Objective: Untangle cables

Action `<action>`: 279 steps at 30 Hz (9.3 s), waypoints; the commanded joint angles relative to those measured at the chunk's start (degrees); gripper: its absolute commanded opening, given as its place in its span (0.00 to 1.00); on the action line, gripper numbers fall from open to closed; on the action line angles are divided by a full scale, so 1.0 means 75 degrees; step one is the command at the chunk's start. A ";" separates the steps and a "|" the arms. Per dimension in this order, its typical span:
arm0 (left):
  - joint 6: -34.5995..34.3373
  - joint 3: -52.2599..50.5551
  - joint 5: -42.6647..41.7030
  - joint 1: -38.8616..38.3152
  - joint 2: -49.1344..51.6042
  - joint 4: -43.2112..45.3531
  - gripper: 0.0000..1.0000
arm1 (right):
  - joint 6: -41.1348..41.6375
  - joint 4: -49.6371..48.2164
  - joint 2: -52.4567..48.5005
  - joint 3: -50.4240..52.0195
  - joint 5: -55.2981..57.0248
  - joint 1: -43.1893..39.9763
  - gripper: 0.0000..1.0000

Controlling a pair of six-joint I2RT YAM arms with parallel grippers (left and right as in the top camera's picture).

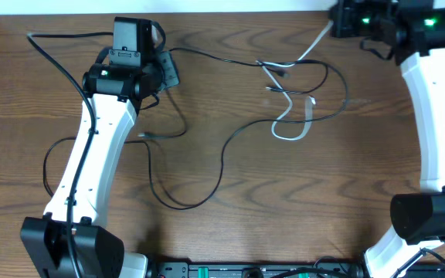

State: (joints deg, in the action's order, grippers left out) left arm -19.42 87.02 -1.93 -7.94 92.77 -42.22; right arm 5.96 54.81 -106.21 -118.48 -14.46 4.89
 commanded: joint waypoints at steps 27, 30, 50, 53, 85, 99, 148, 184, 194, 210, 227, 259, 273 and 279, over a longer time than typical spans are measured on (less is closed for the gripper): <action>0.0548 -0.0114 -0.3124 0.0015 0.0067 -0.0070 0.64 | -0.1113 0.0781 0.0061 0.0015 -0.0717 0.0417 0.01; 0.0903 -0.0119 -0.4418 -0.0079 0.0373 0.0286 0.64 | -0.1075 0.0784 0.0061 0.0015 -0.0720 0.0449 0.01; -0.2617 -0.0119 -0.5135 -0.1728 0.2871 0.4817 0.70 | -0.1029 0.0845 0.0061 0.0015 -0.0720 0.0522 0.01; -0.3124 -0.0119 -0.5141 -0.1789 0.3150 0.5164 0.71 | -0.1032 0.0854 0.0061 0.0015 -0.0720 0.0522 0.01; -0.4398 -0.0119 -0.4415 -0.2416 0.3634 0.6502 0.66 | -0.1037 0.0953 0.0061 0.0015 -0.0629 0.0551 0.01; -0.4077 -0.0125 -0.2809 -0.2938 0.3634 0.6470 0.08 | -0.1035 0.1046 0.0061 0.0015 -0.0533 0.0562 0.01; -0.1623 0.0600 -0.2276 -0.0854 -0.1527 0.6059 0.07 | -0.3835 0.1396 -0.0589 -0.0029 -0.2841 0.0519 0.92; -0.2066 0.0944 0.0603 0.0548 -0.2585 0.6137 0.07 | -0.3130 -0.0219 -0.2573 -0.0029 -0.3538 0.2352 0.86; -0.0778 0.0944 0.0606 0.1306 -0.3325 0.2422 0.07 | -0.2273 -0.0839 -0.3640 -0.0029 -0.0901 0.3101 0.83; -0.0749 0.0944 0.0609 0.1786 -0.3261 -0.0653 0.07 | -0.1049 -0.1641 -0.4768 -0.0029 0.1451 0.3765 0.75; -0.0755 0.0941 0.0606 0.1786 -0.3066 -0.1253 0.08 | -0.1253 -0.2576 -0.5630 -0.0029 0.1906 0.3984 0.52; -0.0758 0.0941 0.0609 0.1786 -0.3037 -0.1160 0.07 | -0.0128 0.0903 -0.3879 -0.1346 0.3334 -0.2771 0.01; -0.0790 0.0941 0.0522 0.1786 -0.2833 -0.1160 0.08 | -0.0096 0.1306 -0.3879 -0.2585 0.3614 -0.4642 0.01; -0.0793 0.0941 0.0519 0.1784 -0.2693 -0.1160 0.08 | 0.0041 0.1419 -0.3879 -0.4290 0.3937 -0.4916 0.01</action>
State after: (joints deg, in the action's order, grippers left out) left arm -25.63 93.25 1.85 5.17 72.05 -51.03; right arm 4.86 65.36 -136.88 -144.90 12.21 -30.35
